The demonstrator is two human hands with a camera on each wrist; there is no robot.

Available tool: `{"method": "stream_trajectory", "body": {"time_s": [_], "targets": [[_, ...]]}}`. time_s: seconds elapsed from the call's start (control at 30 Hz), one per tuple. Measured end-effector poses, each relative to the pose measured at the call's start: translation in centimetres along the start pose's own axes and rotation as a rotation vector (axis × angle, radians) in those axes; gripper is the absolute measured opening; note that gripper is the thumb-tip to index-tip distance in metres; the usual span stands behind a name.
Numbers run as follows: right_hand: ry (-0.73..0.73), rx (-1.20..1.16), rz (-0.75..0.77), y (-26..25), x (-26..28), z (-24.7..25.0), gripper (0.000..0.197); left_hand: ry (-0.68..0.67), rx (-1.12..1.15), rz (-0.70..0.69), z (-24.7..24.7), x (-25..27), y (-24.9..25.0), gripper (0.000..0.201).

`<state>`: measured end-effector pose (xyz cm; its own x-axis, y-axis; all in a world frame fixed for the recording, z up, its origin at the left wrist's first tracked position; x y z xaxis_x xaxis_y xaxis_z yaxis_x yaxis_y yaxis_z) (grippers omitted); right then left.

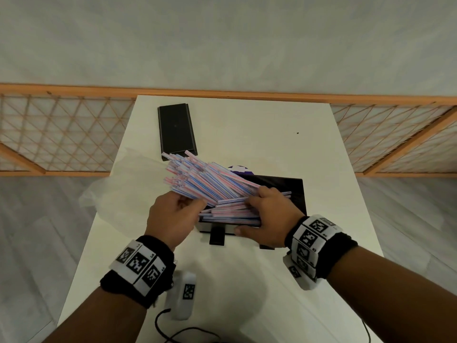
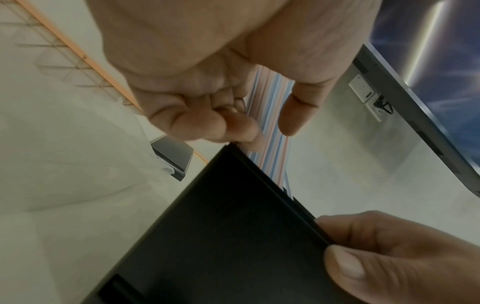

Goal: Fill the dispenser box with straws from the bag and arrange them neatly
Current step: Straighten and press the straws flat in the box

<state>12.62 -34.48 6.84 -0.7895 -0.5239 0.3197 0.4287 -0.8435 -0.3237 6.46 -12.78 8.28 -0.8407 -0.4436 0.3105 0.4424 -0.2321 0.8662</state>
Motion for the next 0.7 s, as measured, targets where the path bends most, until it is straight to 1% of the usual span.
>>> {"method": "stream_trajectory", "body": {"time_s": [0.07,0.1,0.17,0.23,0.27,0.3,0.33,0.37,0.4,0.43,0.5,0.53,0.57,0.63,0.67,0.7], "targets": [[-0.042,0.008,-0.002,-0.1,0.0,-0.2,0.087,0.032,0.011,0.027,-0.3,-0.1,0.0,0.014],[-0.077,-0.019,0.005,-0.3,0.0,-0.3,0.085,0.051,0.016,0.041,-0.4,-0.2,0.0,0.016],[-0.125,-0.079,0.016,-0.4,-0.2,-0.6,0.077,0.085,0.014,0.055,-0.7,-0.3,0.0,0.025],[-0.118,-0.084,-0.003,-0.3,-0.5,-0.6,0.069,0.109,-0.005,0.02,-1.0,-0.3,-0.2,0.023],[-0.097,-0.057,-0.026,-0.1,-0.8,-0.7,0.07,0.121,-0.012,-0.011,-1.1,-0.3,-0.3,0.021],[-0.089,-0.021,-0.05,-0.1,-0.9,-0.7,0.075,0.125,-0.002,-0.043,-1.3,-0.3,-0.4,0.024],[-0.098,-0.006,-0.062,-0.1,-1.1,-0.8,0.08,0.112,0.037,-0.078,-1.6,-0.3,-0.3,0.032],[-0.121,-0.022,-0.057,-0.2,-1.2,-0.9,0.08,0.089,0.111,-0.102,-2.0,-0.3,-0.3,0.04],[-0.137,-0.059,-0.031,-0.4,-1.2,-1.0,0.076,0.066,0.202,-0.1,-2.4,-0.4,-0.2,0.048],[-0.147,-0.11,-0.003,-0.6,-1.3,-0.8,0.068,0.047,0.298,-0.073,-3.0,-0.7,-0.2,0.056],[-0.144,-0.169,0.015,-0.8,-1.3,-0.2,0.054,0.023,0.445,0.028,-3.8,-1.4,-0.4,0.075],[-0.132,-0.161,0.012,-0.6,-1.4,-0.2,0.054,0.023,0.466,0.064,-4.1,-1.9,-0.5,0.082],[-0.122,-0.126,-0.004,-0.3,-1.5,-0.2,0.06,0.024,0.458,0.077,-4.4,-2.3,-0.7,0.088],[-0.138,-0.004,-0.03,0.1,-1.6,-0.7,0.081,0.02,0.404,0.072,-4.7,-2.7,-0.7,0.093],[-0.16,0.027,-0.04,0.1,-1.7,-1.1,0.086,0.012,0.376,0.065,-4.8,-2.6,-0.6,0.094],[-0.182,0.026,-0.049,0.0,-1.8,-1.3,0.086,0.003,0.348,0.054,-4.9,-2.5,-0.7,0.094]]}}
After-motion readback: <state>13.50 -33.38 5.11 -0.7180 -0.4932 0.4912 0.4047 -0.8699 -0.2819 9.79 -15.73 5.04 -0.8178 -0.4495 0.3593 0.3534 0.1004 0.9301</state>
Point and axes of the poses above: each hand's wrist, its own x-axis away from the middle knuckle, its own z-axis out of the back of the hand, y = z × x, the point moved 1 cm from there along -x, towards the middle knuckle, and after that the axes turned 4 degrees about y, right-handed, at the moved point
